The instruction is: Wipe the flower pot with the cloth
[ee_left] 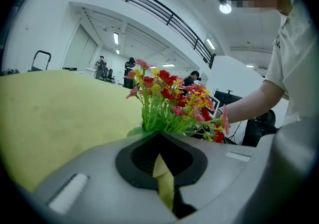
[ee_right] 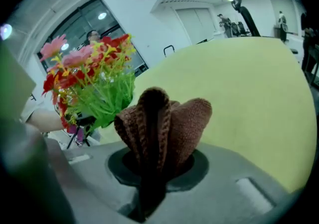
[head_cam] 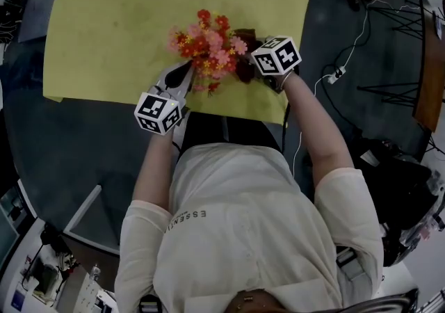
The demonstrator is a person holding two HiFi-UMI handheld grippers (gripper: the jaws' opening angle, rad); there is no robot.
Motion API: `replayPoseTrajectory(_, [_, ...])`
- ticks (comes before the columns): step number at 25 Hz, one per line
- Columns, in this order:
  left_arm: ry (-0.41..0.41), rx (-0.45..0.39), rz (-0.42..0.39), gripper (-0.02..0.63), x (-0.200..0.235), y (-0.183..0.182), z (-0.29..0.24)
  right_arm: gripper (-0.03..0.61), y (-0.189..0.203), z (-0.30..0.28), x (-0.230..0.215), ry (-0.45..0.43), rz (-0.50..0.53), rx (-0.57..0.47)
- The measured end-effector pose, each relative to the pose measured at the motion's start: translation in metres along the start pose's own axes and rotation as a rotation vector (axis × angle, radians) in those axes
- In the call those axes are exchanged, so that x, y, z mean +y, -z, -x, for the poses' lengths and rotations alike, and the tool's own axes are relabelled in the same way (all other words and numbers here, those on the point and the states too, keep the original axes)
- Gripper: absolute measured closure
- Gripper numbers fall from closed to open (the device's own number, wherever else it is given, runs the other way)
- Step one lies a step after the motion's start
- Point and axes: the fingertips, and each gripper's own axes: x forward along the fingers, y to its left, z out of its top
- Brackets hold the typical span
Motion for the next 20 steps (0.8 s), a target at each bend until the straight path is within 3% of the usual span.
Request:
replayPoseTrajectory(5, [-0.038, -0.014, 0.013, 0.6, 0.002, 0.0, -0.002, 0.534, 0.021, 0.003, 0.021, -0.033, 0.11, 0.063])
replayPoseTrajectory(14, [-0.105, 0.011, 0.007, 0.6, 0.002, 0.002, -0.002, 0.532, 0.054, 0.013, 0.061, -0.138, 0.191, 0.115])
replayPoseTrajectory(17, [-0.125, 0.021, 0.007, 0.6, 0.001, 0.002, -0.002, 0.532, 0.043, 0.025, 0.053, -0.115, 0.24, 0.094])
replayPoseTrajectory(20, [-0.104, 0.014, 0.057, 0.6, -0.005, 0.001, -0.002, 0.533, 0.017, 0.035, 0.03, -0.084, 0.272, 0.059])
